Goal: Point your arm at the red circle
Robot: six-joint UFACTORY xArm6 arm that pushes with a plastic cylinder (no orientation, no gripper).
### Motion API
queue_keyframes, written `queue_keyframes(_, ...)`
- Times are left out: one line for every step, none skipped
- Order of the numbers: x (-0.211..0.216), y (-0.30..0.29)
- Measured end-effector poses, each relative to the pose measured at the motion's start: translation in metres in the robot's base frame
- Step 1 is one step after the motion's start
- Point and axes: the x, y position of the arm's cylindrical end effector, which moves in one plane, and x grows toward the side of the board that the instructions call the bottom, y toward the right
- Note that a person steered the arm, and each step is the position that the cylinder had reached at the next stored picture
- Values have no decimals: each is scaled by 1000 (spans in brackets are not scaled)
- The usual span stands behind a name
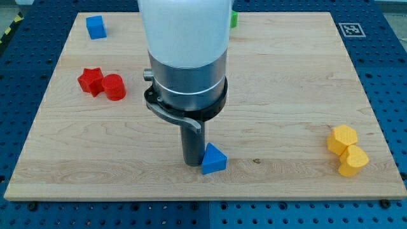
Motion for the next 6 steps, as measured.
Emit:
queue_keyframes(4, 17)
queue_keyframes(5, 30)
queue_keyframes(-14, 1)
queue_keyframes(-69, -67)
queue_keyframes(-124, -87)
queue_keyframes(-156, -43)
